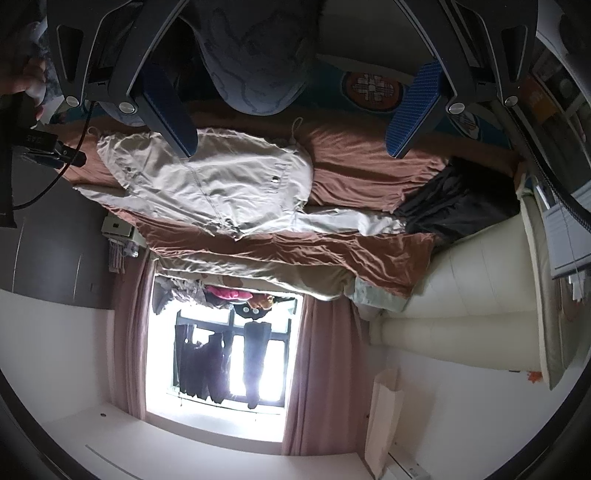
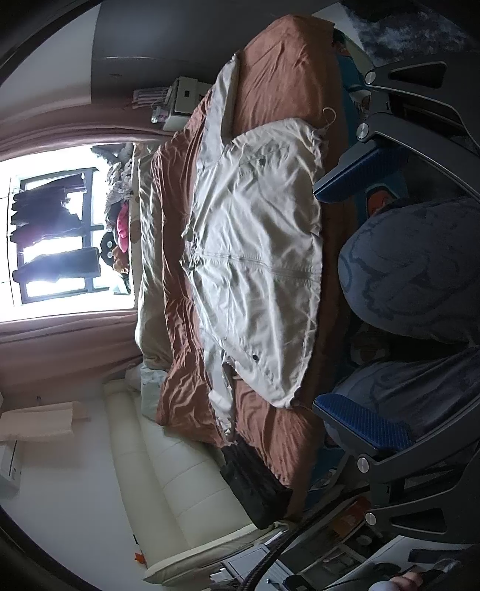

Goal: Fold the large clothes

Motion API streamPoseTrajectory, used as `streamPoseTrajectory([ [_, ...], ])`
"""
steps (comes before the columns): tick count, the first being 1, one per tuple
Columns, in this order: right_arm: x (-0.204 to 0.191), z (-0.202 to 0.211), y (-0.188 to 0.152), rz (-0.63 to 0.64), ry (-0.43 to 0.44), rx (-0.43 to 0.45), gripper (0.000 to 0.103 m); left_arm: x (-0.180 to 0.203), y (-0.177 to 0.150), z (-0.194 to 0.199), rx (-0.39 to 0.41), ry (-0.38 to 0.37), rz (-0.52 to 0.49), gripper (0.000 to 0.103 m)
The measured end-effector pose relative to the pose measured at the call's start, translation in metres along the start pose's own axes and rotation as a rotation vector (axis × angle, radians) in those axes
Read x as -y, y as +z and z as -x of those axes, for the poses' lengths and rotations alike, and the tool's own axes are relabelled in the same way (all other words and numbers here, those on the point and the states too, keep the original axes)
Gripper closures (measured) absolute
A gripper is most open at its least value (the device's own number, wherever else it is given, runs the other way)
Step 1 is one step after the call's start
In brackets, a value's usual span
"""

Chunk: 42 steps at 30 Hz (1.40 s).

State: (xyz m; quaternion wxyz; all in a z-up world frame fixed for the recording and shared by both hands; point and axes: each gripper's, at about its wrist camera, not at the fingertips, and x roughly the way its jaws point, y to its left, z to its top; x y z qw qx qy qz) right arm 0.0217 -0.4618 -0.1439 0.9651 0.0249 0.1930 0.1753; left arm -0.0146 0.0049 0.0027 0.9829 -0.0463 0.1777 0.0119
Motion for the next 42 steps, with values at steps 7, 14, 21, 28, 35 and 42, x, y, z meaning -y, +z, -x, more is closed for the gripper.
streamPoseTrajectory([
  [7,0.006,-0.032,0.016,-0.015,0.016,-0.017,0.000,-0.002,0.008,-0.028,-0.022,0.014,0.000,0.001],
  [14,0.019,-0.070,0.033,-0.039,0.075,-0.052,0.000,-0.003,0.016,-0.067,-0.067,0.013,0.010,0.001],
  [21,0.034,-0.115,0.068,-0.063,0.109,-0.058,0.000,-0.004,0.033,-0.119,-0.116,0.034,0.000,0.001],
  [28,0.042,-0.179,0.099,-0.109,0.157,-0.084,0.000,-0.016,0.051,-0.178,-0.151,0.058,0.028,0.001],
  [35,0.042,-0.244,0.124,-0.187,0.195,-0.086,0.000,-0.044,0.071,-0.231,-0.164,0.073,0.097,0.001],
  [42,0.032,-0.320,0.147,-0.225,0.246,-0.114,0.000,-0.087,0.092,-0.286,-0.173,0.127,0.151,0.001],
])
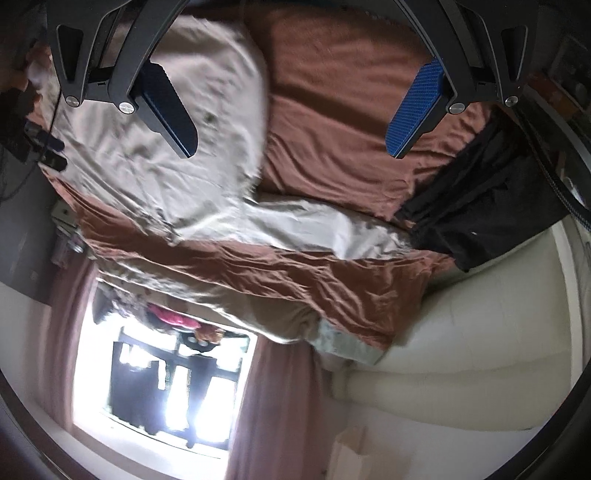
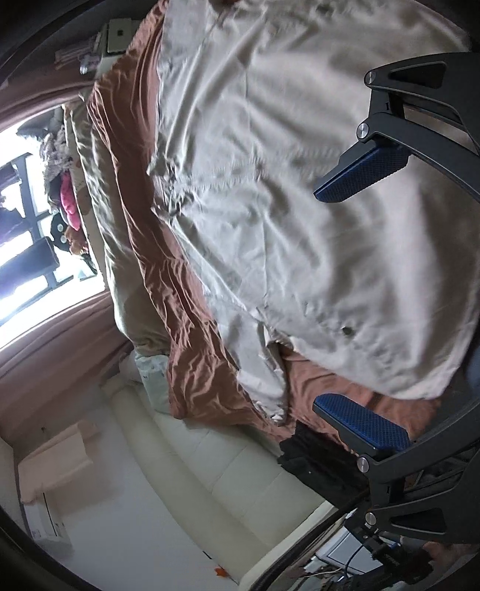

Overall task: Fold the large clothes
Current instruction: 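Move both grippers down toward the jacket sleeve and body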

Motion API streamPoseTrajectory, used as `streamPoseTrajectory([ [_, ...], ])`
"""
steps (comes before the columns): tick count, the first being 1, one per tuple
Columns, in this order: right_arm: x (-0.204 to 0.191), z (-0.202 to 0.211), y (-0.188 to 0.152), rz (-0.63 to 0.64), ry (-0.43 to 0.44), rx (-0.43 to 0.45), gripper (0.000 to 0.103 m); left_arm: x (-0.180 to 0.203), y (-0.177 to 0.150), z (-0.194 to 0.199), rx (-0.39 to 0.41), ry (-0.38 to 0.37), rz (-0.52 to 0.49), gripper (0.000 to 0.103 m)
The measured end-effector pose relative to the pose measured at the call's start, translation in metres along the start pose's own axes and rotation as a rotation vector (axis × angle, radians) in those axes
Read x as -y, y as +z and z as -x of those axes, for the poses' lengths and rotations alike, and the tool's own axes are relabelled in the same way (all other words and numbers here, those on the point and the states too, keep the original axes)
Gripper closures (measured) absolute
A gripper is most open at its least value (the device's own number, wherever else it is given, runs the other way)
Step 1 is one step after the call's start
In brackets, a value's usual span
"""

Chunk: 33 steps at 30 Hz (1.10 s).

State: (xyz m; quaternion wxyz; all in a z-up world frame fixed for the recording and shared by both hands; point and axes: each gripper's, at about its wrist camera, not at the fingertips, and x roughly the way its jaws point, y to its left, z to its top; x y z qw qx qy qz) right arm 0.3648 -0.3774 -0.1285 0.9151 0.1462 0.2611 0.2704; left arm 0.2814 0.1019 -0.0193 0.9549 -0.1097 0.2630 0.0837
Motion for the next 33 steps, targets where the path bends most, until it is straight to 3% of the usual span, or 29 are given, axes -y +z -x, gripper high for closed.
streamPoseTrajectory([
  [3,-0.002,-0.035,0.010,0.005,0.013,-0.020,0.000,-0.013,0.013,-0.025,-0.020,0.012,0.011,0.002],
  [6,0.003,-0.071,0.021,-0.017,0.032,-0.043,0.000,-0.025,0.025,-0.053,-0.042,0.015,0.022,0.009],
  [12,0.009,-0.131,0.044,-0.077,0.074,-0.089,0.013,-0.049,0.043,-0.114,-0.103,0.019,0.069,0.020],
  [14,0.008,-0.151,0.050,-0.088,0.069,-0.110,0.027,-0.057,0.049,-0.134,-0.128,0.010,0.089,0.028],
  [17,0.007,-0.178,0.060,-0.095,0.060,-0.135,0.030,-0.068,0.059,-0.163,-0.150,0.008,0.115,0.034],
  [23,0.003,-0.229,0.074,-0.124,0.053,-0.177,0.047,-0.088,0.075,-0.216,-0.182,0.003,0.160,0.038],
  [28,0.001,-0.269,0.081,-0.151,0.030,-0.220,0.058,-0.108,0.082,-0.264,-0.238,0.004,0.253,0.053],
  [33,-0.004,-0.302,0.089,-0.159,0.049,-0.239,0.058,-0.122,0.083,-0.307,-0.296,0.022,0.303,0.053],
])
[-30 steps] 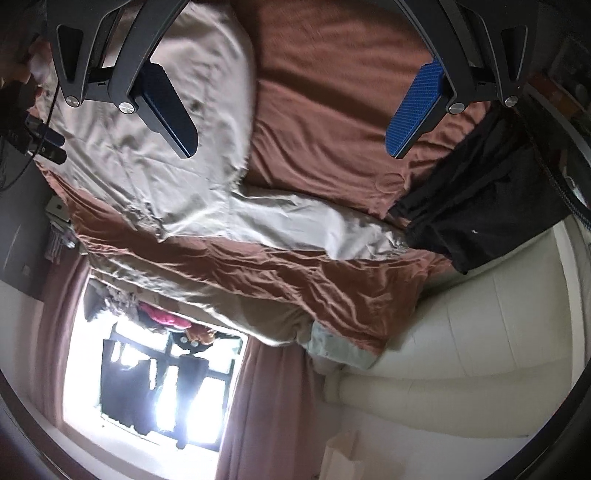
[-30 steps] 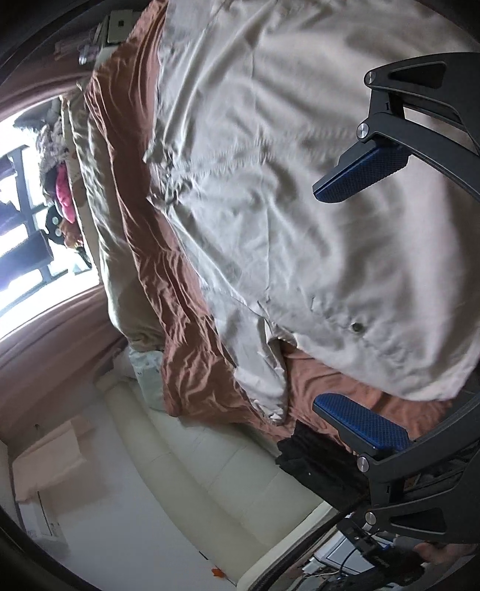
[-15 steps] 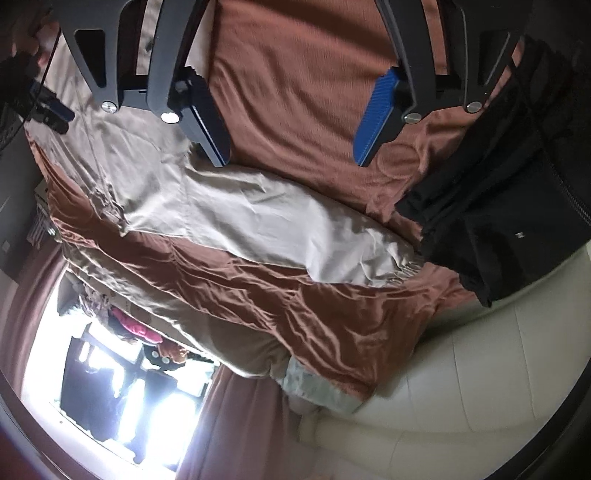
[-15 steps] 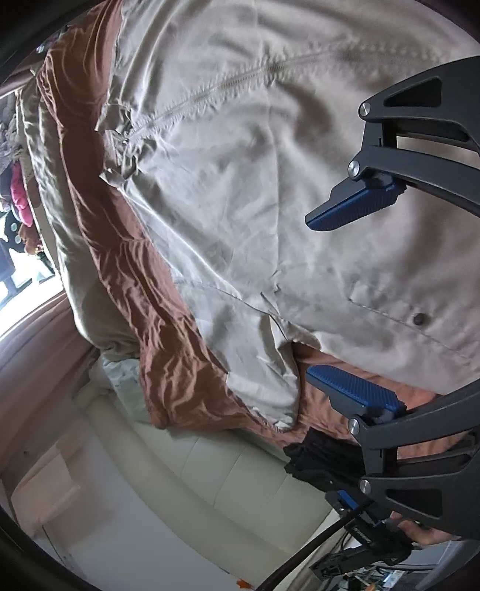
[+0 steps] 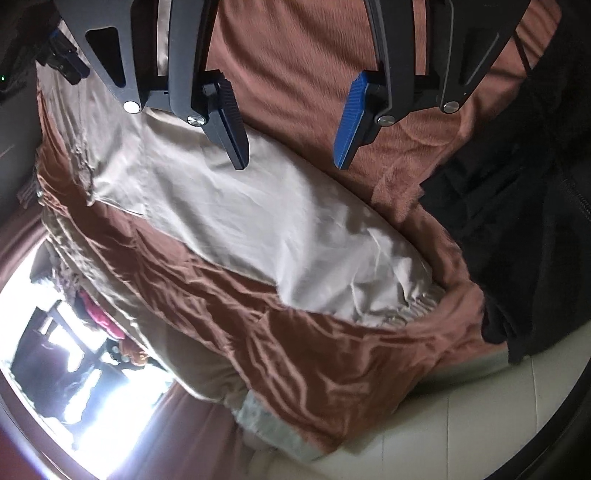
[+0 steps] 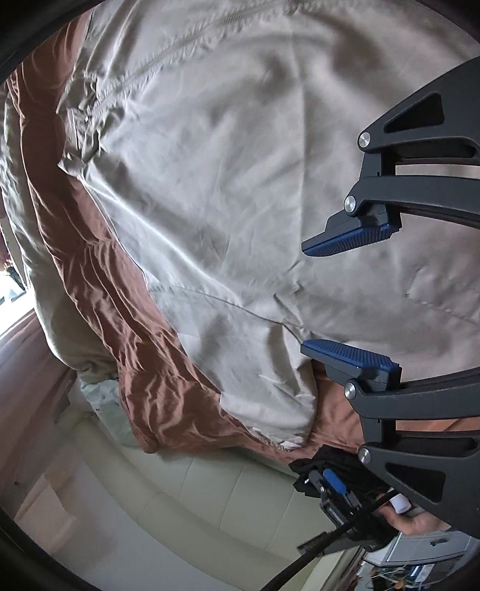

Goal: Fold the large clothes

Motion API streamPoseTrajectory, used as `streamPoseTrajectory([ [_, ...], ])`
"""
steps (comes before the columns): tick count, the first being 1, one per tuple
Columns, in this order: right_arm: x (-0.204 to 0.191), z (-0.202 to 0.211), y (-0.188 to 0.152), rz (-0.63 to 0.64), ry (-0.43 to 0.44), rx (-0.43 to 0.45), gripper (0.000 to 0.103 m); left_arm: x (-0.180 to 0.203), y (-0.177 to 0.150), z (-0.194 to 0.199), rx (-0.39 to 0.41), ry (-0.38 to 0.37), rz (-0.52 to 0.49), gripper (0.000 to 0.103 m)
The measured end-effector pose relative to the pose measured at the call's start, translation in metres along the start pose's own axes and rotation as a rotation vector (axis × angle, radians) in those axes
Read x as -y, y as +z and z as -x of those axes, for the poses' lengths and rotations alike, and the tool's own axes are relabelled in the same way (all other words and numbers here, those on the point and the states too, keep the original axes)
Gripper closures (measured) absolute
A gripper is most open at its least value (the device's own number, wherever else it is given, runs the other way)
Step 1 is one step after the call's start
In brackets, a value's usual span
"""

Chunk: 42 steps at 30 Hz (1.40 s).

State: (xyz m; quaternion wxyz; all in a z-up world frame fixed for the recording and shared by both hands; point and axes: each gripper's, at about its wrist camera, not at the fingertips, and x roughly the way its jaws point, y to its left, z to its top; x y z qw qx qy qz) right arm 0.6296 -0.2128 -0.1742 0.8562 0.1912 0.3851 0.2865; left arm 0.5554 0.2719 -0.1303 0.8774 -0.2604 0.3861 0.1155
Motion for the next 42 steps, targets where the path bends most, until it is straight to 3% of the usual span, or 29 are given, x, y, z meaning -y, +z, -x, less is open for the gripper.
streamPoseTrajectory([
  [6,-0.004,-0.032,0.017,-0.002,0.003,-0.017,0.067,-0.012,0.011,-0.051,-0.081,0.089,0.020,0.053],
  [14,-0.002,-0.069,0.032,-0.028,0.033,-0.055,0.078,-0.020,0.017,-0.102,-0.125,0.165,0.006,0.054],
  [18,0.000,-0.087,0.038,-0.062,0.054,-0.082,0.087,-0.023,0.023,-0.111,-0.094,0.193,0.017,0.069],
  [20,-0.001,-0.099,0.040,-0.080,0.098,-0.105,0.090,-0.026,0.027,-0.112,-0.087,0.159,0.035,0.091],
  [22,-0.002,-0.112,0.039,-0.094,0.138,-0.130,0.092,-0.025,0.030,-0.109,-0.088,0.137,0.027,0.096],
  [25,0.000,-0.136,0.034,-0.120,0.172,-0.181,0.092,-0.013,0.037,-0.091,-0.031,0.120,-0.029,0.097],
  [32,0.007,-0.161,0.031,-0.114,0.105,-0.223,0.093,0.033,0.067,-0.034,0.085,0.014,-0.098,0.098],
  [42,0.004,-0.081,0.041,-0.091,0.107,-0.051,0.091,0.137,0.081,0.035,0.179,-0.151,-0.255,0.099],
])
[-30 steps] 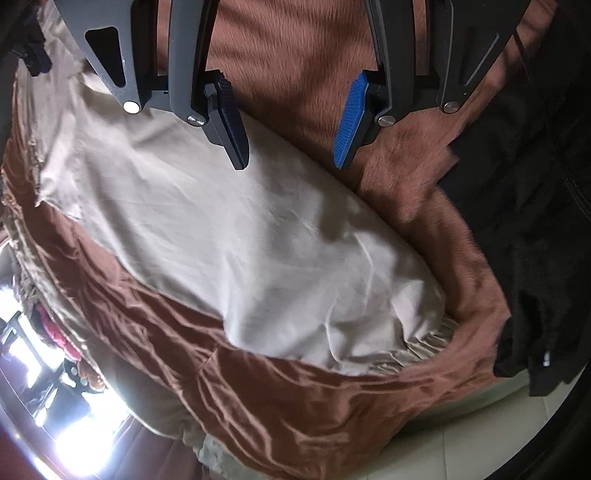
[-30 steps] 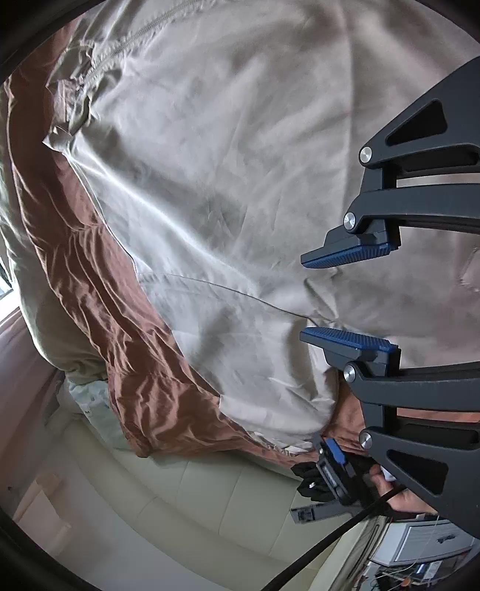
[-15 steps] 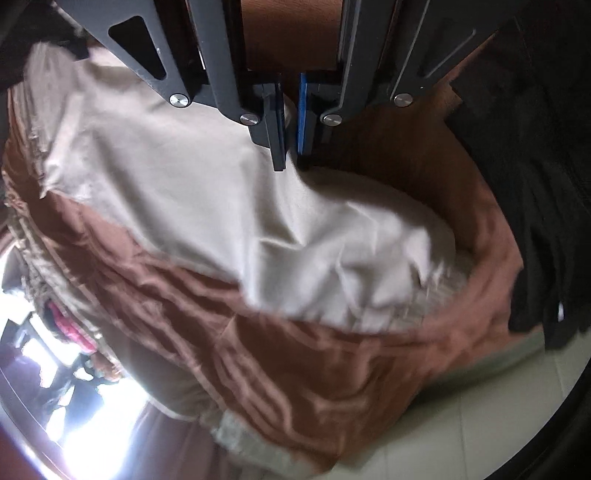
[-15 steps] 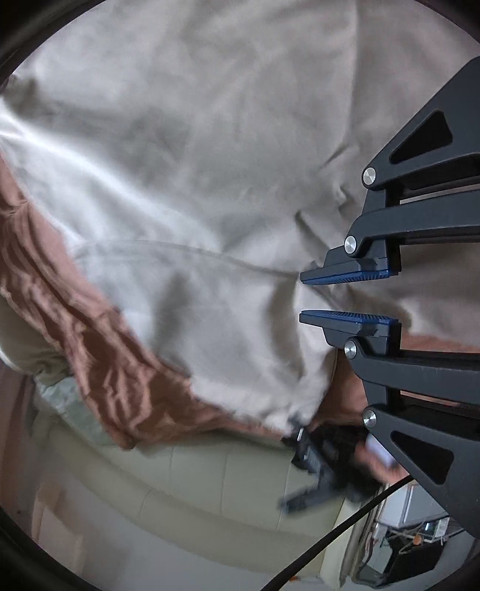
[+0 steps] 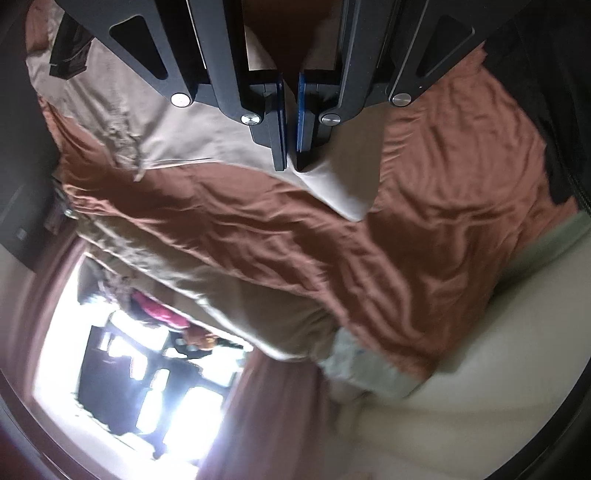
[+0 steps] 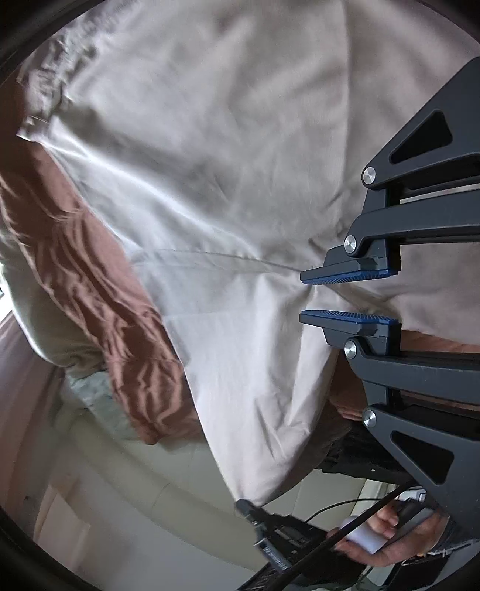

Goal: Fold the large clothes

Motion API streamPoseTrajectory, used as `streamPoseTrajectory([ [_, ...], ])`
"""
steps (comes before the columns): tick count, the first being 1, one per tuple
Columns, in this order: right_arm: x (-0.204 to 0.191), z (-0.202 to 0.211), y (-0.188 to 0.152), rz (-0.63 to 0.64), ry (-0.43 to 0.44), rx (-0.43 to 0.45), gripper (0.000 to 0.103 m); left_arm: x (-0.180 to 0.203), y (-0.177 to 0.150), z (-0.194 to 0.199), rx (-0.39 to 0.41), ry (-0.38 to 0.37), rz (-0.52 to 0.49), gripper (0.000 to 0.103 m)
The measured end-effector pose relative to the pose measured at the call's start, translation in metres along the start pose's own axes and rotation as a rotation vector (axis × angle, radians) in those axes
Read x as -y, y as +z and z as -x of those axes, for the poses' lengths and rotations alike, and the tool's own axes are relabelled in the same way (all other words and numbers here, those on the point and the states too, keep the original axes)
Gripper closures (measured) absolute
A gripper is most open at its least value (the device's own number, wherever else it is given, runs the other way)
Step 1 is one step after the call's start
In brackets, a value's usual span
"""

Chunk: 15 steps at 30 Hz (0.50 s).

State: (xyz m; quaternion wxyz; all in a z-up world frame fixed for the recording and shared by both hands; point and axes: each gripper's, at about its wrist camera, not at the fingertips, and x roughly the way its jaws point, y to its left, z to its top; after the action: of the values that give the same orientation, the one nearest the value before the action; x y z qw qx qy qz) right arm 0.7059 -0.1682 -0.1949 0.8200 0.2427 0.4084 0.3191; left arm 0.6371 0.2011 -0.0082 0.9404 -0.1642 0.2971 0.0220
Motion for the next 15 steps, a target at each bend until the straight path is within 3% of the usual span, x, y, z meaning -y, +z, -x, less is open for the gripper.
streamPoseTrajectory([
  [1,0.003,0.011,0.000,0.001,-0.013,0.009,0.090,0.012,0.002,0.002,0.003,-0.016,-0.019,0.099],
  [3,0.006,0.025,-0.002,-0.012,-0.017,0.024,0.074,0.034,0.004,0.004,0.009,-0.036,-0.048,0.099],
  [5,0.017,0.047,-0.005,-0.059,0.004,0.066,0.037,0.056,0.004,0.007,0.008,-0.075,-0.080,0.099],
  [6,0.023,0.057,-0.007,-0.081,0.008,0.089,0.034,0.069,0.003,0.008,0.004,-0.095,-0.098,0.099],
  [15,0.072,0.152,-0.062,-0.206,-0.033,0.183,0.034,0.154,-0.024,0.011,-0.052,-0.224,-0.219,0.098],
])
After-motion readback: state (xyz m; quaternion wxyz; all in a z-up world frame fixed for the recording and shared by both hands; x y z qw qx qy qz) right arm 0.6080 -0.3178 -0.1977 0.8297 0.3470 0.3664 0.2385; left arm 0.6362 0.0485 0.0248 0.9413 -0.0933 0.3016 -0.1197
